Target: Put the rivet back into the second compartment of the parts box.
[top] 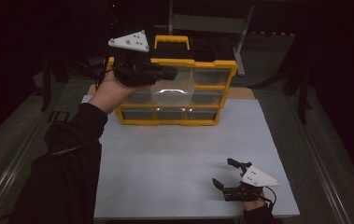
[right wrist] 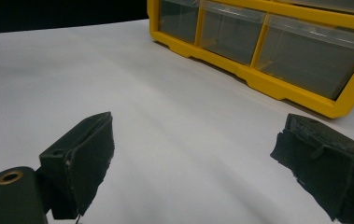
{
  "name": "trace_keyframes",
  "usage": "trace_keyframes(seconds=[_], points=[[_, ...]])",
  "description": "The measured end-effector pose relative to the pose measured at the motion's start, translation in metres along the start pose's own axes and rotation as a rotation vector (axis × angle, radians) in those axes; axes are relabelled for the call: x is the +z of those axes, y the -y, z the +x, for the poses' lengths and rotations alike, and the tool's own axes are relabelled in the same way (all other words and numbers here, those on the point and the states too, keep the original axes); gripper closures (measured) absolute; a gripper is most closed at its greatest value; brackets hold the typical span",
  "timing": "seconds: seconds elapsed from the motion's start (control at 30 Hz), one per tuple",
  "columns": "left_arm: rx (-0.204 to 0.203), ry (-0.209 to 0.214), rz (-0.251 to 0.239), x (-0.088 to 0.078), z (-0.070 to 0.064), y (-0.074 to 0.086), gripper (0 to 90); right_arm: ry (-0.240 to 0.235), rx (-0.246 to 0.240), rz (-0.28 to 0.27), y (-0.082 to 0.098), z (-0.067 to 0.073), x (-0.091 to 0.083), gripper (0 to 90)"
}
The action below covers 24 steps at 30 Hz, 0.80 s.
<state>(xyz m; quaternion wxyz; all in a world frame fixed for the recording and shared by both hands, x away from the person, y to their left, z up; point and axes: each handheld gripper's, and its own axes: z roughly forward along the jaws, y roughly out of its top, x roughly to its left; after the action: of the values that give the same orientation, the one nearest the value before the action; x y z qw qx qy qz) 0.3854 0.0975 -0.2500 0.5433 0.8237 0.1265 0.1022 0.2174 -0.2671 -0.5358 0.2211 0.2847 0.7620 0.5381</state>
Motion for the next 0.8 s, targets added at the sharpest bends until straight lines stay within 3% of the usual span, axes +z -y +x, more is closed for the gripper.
trace_keyframes(seconds=[0.23,0.37,0.6,0.8], points=[[-0.059,-0.078,-0.039,0.007,0.012,0.0,81.9,-0.002,0.0,0.0,0.0,0.0,0.0,10.1],[-0.093,-0.102,-0.037,0.015,0.016,0.004,81.9,-0.003,0.001,-0.002,0.0,0.0,-0.001,10.1],[-0.126,-0.131,0.018,0.032,0.018,0.011,81.9,-0.004,-0.002,0.0,0.0,0.0,0.0,10.1],[-0.173,-0.195,0.085,0.046,0.021,0.017,81.8,-0.005,-0.001,-0.001,0.0,-0.001,0.0,10.1]])
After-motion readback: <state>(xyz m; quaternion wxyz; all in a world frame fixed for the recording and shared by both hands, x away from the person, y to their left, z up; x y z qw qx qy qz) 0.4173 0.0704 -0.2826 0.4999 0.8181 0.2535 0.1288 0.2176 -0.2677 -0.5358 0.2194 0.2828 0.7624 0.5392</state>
